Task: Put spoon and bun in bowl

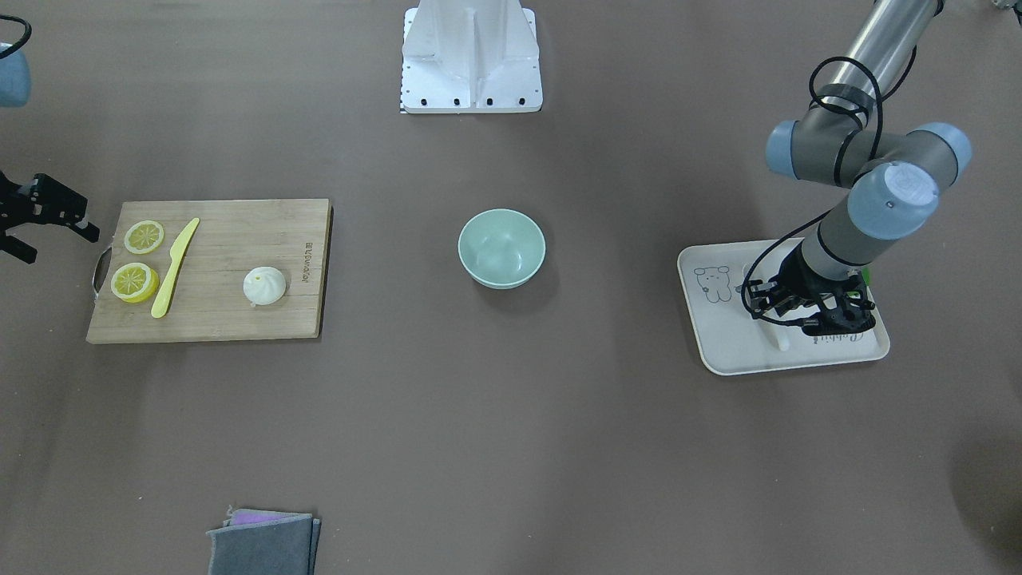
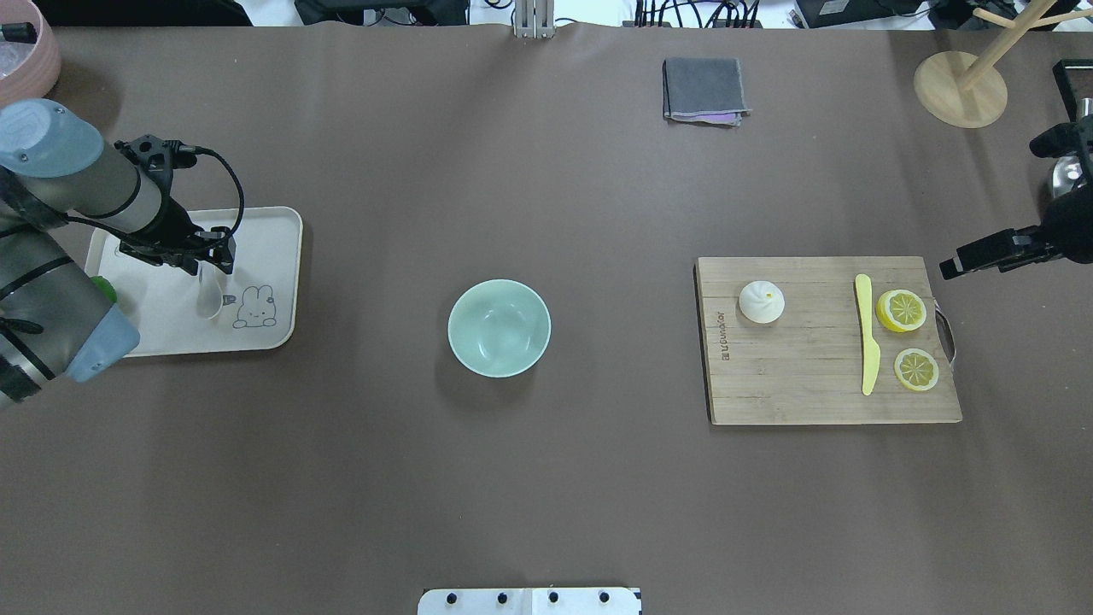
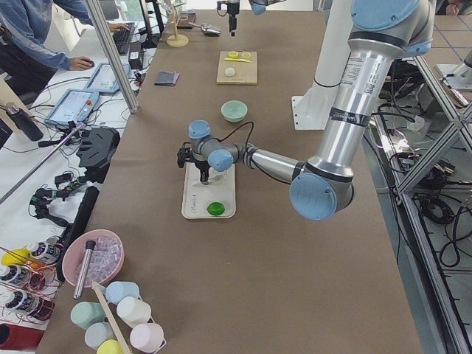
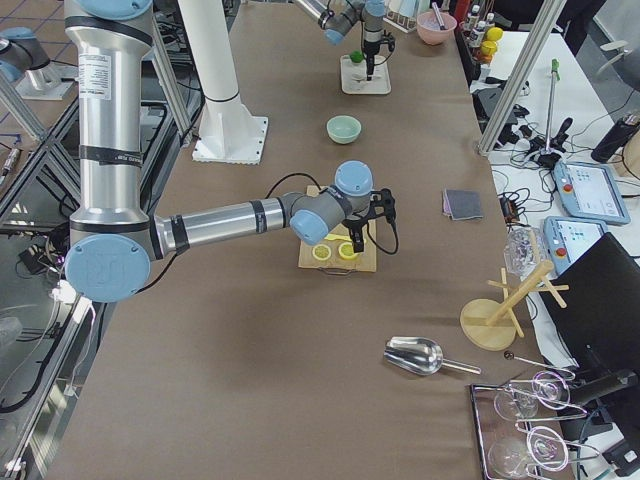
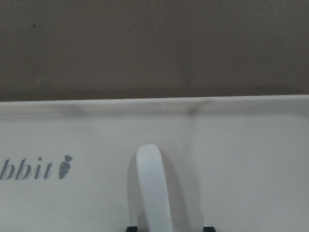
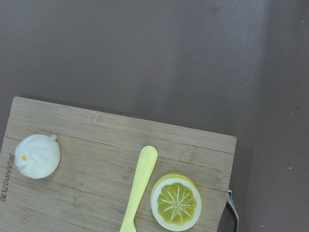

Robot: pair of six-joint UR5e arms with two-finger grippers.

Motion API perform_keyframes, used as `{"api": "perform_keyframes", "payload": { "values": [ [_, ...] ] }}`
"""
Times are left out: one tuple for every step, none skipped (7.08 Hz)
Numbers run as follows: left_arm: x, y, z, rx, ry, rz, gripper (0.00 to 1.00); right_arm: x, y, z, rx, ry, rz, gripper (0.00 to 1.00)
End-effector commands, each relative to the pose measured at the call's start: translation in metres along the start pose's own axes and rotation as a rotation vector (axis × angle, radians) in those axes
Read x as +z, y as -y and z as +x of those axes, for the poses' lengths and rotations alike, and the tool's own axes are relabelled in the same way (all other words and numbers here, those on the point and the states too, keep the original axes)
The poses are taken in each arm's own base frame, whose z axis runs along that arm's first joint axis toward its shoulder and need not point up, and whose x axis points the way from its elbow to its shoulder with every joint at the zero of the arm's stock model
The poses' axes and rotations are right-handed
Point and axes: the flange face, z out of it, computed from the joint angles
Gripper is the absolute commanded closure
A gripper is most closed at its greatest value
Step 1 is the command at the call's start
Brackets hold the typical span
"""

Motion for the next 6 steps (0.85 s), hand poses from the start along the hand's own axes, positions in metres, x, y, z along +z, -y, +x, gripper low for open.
{"api": "perform_keyframes", "payload": {
  "values": [
    [-0.020, -0.001, 0.023, 0.031, -0.036, 0.016, 1.00, 0.002, 0.003, -0.003, -0.005, -0.016, 0.012, 0.01],
    [-0.032, 0.004, 0.043, 0.047, -0.058, 0.033, 1.00, 0.003, 0.008, -0.010, 0.002, -0.015, 0.019, 0.01],
    [-0.065, 0.017, 0.095, 0.052, -0.082, 0.048, 1.00, 0.009, 0.016, -0.026, 0.019, -0.014, 0.026, 0.01],
    [-0.091, 0.006, 0.169, 0.040, -0.106, 0.026, 1.00, 0.028, 0.024, -0.051, 0.029, -0.044, 0.047, 0.01],
    [-0.096, -0.016, 0.223, 0.028, -0.151, 0.010, 1.00, 0.048, 0.030, -0.079, 0.039, -0.057, 0.058, 0.01],
    [-0.101, -0.034, 0.273, 0.037, -0.193, -0.005, 1.00, 0.066, 0.032, -0.102, 0.052, -0.067, 0.065, 0.01]
  ]
}}
